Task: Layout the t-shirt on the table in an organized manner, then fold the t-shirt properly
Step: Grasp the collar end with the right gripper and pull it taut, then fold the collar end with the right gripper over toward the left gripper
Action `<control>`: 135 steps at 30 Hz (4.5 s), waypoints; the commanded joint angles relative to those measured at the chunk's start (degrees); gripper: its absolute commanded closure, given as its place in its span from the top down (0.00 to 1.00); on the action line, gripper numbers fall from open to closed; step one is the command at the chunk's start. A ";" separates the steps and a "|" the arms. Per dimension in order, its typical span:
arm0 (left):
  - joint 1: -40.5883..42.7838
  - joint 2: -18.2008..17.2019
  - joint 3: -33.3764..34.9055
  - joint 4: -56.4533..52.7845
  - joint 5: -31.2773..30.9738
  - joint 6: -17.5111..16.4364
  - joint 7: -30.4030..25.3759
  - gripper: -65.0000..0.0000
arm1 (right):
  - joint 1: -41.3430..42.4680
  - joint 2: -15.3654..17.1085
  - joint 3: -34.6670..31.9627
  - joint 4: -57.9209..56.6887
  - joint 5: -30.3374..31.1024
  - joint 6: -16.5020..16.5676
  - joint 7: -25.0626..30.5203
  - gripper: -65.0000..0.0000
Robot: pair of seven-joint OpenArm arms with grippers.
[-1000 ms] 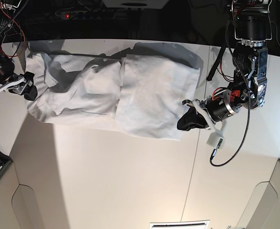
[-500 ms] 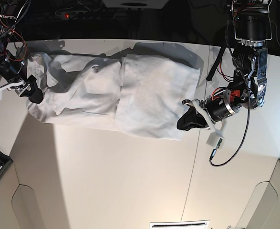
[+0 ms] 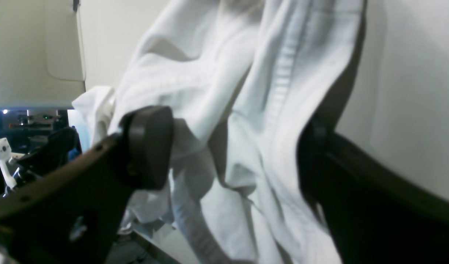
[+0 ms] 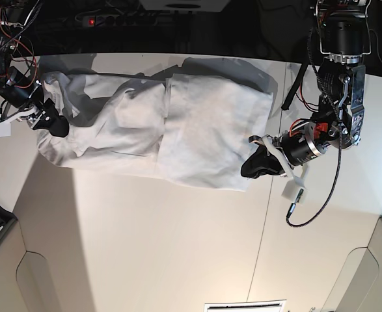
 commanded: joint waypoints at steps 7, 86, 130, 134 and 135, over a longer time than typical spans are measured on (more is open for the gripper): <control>-0.94 -0.46 -0.11 1.07 -1.79 -1.35 -1.01 0.00 | 1.60 0.76 0.17 0.98 1.33 0.26 0.09 0.48; 7.37 -4.11 -5.27 3.23 5.97 3.58 10.01 0.00 | 7.19 -21.55 -62.40 24.92 -41.90 -16.74 14.49 0.00; 7.02 -3.98 -5.42 3.23 2.93 6.27 6.38 0.00 | 17.05 -21.55 -64.83 37.46 -51.84 -17.99 4.33 0.00; 7.02 -3.98 -5.42 3.26 2.93 6.27 6.38 0.00 | 13.33 -21.42 -60.96 40.57 -56.81 -23.93 4.31 0.00; 6.99 -3.98 -5.42 3.26 2.95 6.27 6.25 0.00 | 12.07 -21.38 -59.98 40.59 -56.81 -24.06 4.09 0.00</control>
